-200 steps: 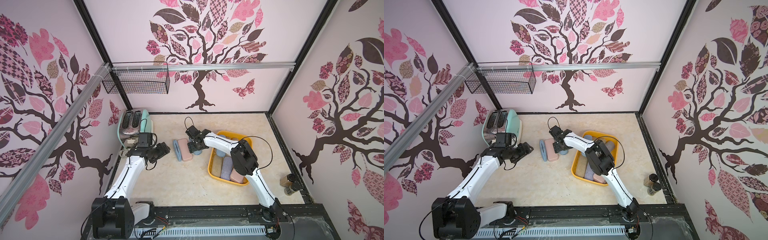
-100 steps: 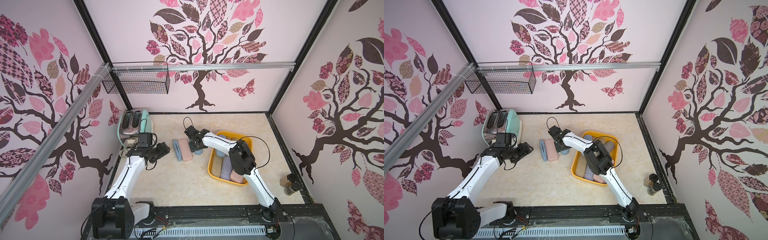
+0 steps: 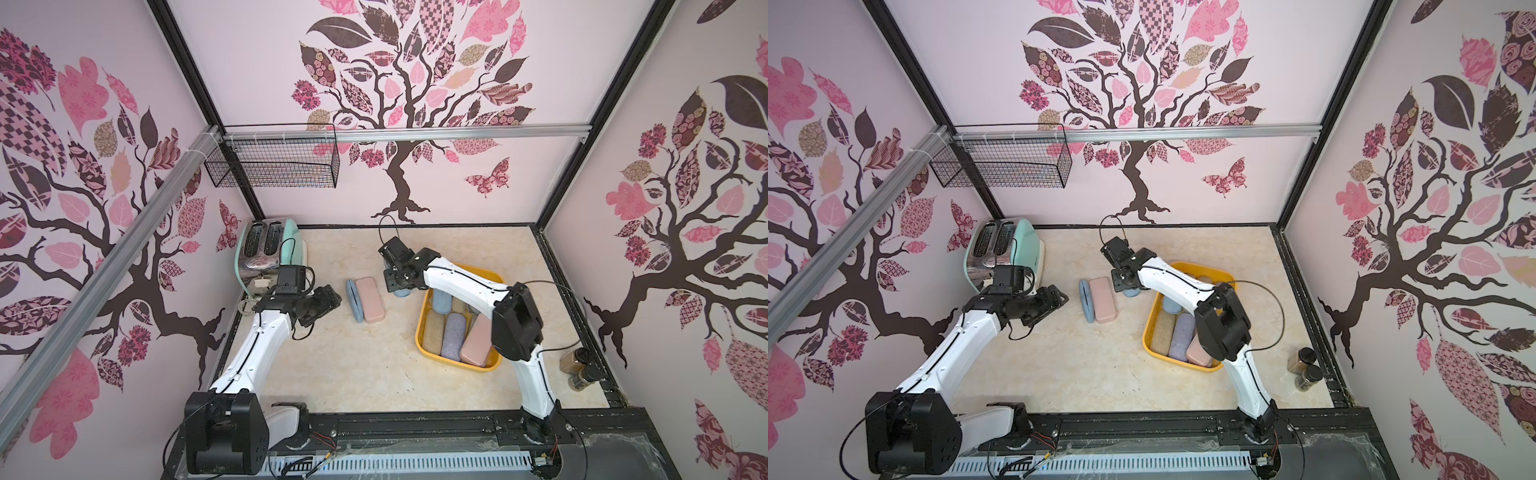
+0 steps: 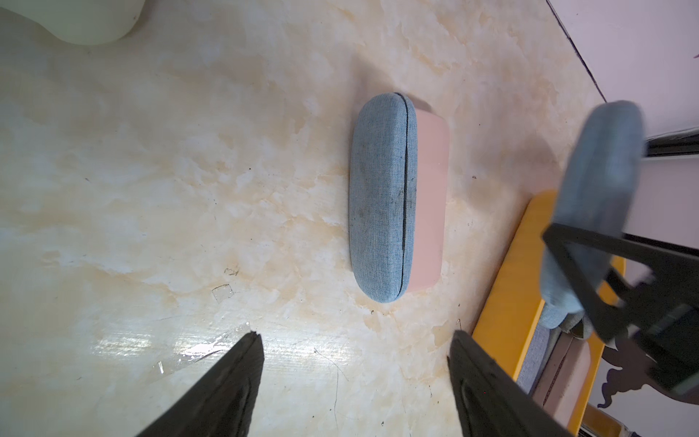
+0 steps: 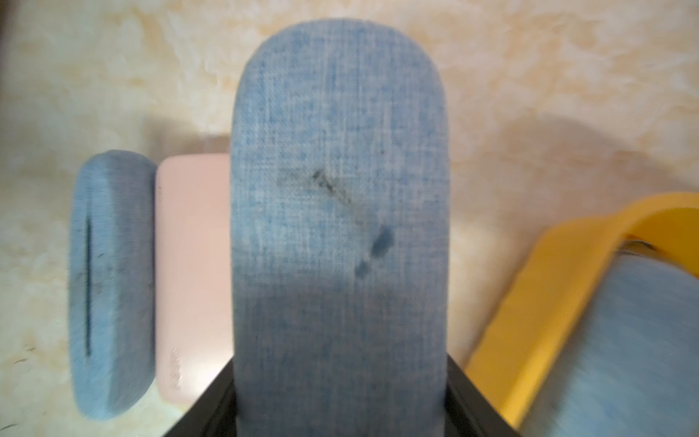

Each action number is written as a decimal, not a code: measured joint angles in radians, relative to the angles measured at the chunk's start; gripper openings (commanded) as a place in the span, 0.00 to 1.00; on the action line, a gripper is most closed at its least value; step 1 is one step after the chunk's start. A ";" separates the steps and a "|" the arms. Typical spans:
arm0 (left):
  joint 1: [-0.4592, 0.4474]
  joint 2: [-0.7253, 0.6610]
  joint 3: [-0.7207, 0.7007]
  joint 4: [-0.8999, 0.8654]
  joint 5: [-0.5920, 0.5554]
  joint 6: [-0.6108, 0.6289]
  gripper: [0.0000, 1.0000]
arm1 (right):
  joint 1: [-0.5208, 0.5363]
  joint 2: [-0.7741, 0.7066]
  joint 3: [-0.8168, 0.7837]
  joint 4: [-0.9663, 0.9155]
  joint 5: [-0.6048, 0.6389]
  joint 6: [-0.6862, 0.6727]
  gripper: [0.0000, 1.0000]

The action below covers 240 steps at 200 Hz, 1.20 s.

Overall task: Put the glasses cases into the storage boxes
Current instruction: Pick up the glasses case at the center of the board, then place the glasses case in the storage box.

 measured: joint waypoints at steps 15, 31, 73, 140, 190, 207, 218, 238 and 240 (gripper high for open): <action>0.000 0.007 0.000 0.000 0.006 0.000 0.80 | -0.012 -0.117 -0.093 0.019 0.026 0.025 0.53; -0.002 0.017 0.000 0.000 0.006 0.000 0.80 | -0.034 -0.220 -0.181 0.031 0.037 0.058 0.53; -0.029 0.026 0.000 -0.001 0.002 0.001 0.80 | -0.215 -0.343 -0.363 0.028 0.079 0.158 0.52; -0.080 0.026 0.000 -0.011 -0.034 0.008 0.80 | -0.284 -0.291 -0.406 0.035 0.092 0.242 0.51; -0.084 0.031 0.000 -0.019 -0.047 0.017 0.80 | -0.289 -0.237 -0.443 0.037 0.077 0.279 0.51; -0.084 0.031 0.000 -0.019 -0.047 0.019 0.80 | -0.289 -0.237 -0.457 0.040 0.077 0.286 0.53; -0.085 0.031 0.000 -0.020 -0.047 0.019 0.80 | -0.289 -0.237 -0.464 0.041 0.077 0.290 0.57; -0.089 0.031 0.000 -0.020 -0.047 0.023 0.80 | -0.295 -0.230 -0.477 0.051 0.075 0.291 0.69; -0.090 0.031 0.000 -0.020 -0.047 0.023 0.80 | -0.296 -0.229 -0.477 0.051 0.075 0.291 0.71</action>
